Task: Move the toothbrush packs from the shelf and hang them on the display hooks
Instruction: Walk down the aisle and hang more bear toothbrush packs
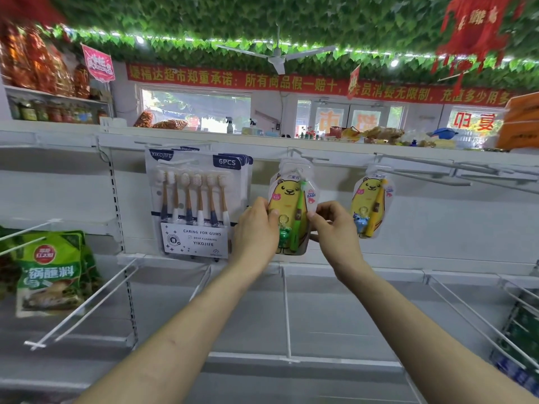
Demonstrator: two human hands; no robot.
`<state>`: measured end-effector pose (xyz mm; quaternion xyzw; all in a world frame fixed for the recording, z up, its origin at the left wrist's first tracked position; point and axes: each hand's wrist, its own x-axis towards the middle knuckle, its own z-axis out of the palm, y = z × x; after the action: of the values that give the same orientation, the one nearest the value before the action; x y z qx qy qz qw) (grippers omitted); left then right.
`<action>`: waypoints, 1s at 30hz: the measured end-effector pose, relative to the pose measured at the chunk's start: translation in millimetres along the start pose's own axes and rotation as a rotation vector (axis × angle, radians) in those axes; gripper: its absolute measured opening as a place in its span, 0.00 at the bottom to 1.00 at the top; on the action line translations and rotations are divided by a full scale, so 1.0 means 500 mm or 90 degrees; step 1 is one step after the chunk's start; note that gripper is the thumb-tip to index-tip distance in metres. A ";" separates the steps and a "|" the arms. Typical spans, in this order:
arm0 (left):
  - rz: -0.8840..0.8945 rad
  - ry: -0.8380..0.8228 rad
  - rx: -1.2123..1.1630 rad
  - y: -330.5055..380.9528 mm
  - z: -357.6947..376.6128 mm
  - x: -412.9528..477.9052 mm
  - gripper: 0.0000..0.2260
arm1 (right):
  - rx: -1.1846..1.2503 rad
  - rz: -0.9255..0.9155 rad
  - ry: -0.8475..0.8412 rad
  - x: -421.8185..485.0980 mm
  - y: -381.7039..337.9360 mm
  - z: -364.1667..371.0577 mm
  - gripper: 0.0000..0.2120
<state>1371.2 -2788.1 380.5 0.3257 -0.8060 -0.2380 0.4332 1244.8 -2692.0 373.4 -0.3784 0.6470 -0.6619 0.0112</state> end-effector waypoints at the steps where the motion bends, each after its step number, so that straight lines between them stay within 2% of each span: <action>1: -0.004 -0.004 0.006 0.004 0.003 0.010 0.08 | -0.022 0.000 0.004 0.012 0.004 0.002 0.02; 13: -0.060 -0.038 0.030 0.011 0.030 0.075 0.10 | -0.180 -0.004 0.033 0.088 0.025 0.027 0.07; 21: -0.105 -0.169 0.066 -0.009 0.034 0.015 0.16 | -0.298 0.023 0.021 0.016 0.024 -0.005 0.04; 24: -0.051 -0.222 0.093 -0.016 0.041 -0.041 0.15 | -0.394 -0.003 -0.009 -0.051 0.026 -0.041 0.06; 27: 0.071 -0.266 0.105 -0.001 0.070 -0.113 0.13 | -0.528 -0.047 -0.024 -0.136 0.033 -0.096 0.08; 30: 0.211 -0.285 0.132 0.054 0.119 -0.189 0.14 | -0.724 -0.084 0.001 -0.221 0.039 -0.170 0.11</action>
<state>1350.8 -2695.0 316.7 0.1720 -0.9437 -0.1463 0.2418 1270.6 -2567.3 313.1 -0.3642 0.8763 -0.2092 -0.2359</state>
